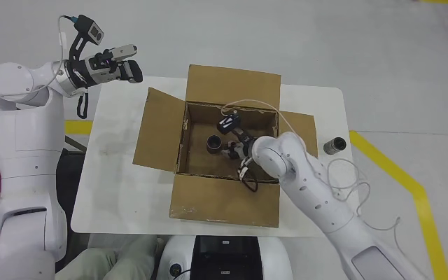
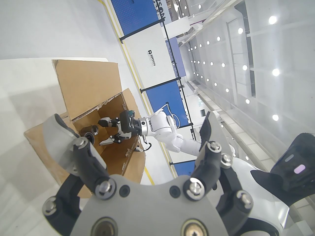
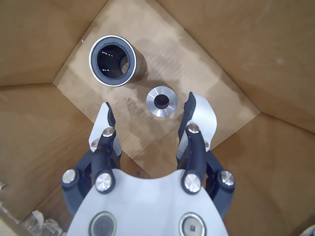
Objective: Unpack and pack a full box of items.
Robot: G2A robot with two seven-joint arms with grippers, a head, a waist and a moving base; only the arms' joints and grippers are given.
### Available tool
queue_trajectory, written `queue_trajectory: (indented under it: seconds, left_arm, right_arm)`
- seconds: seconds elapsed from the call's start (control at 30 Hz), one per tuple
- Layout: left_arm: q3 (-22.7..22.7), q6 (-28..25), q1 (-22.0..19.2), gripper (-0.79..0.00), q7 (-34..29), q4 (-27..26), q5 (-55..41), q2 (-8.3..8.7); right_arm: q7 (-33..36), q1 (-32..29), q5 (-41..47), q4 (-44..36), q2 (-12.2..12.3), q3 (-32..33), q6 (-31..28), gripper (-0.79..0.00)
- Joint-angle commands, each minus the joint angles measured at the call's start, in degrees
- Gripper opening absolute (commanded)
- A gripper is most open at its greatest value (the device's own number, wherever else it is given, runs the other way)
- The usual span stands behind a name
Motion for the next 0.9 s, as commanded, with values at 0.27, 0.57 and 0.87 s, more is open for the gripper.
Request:
queue_trajectory:
  seconds: [0.27,0.57,0.87]
  left_arm:
    - [0.0,0.0,0.0,0.0,0.0,0.0,0.0,0.0]
    - [0.0,0.0,0.0,0.0,0.0,0.0,0.0,0.0]
    - [0.0,0.0,0.0,0.0,0.0,0.0,0.0,0.0]
  right_arm:
    - [-0.6,2.1,0.8,4.9,-1.0,-1.4,1.1,-0.191]
    - [-0.9,4.1,2.2,9.0,-2.0,-2.6,0.7,-0.225]
    - [-1.9,4.4,3.8,10.5,-2.4,-2.5,-0.2,-0.785]
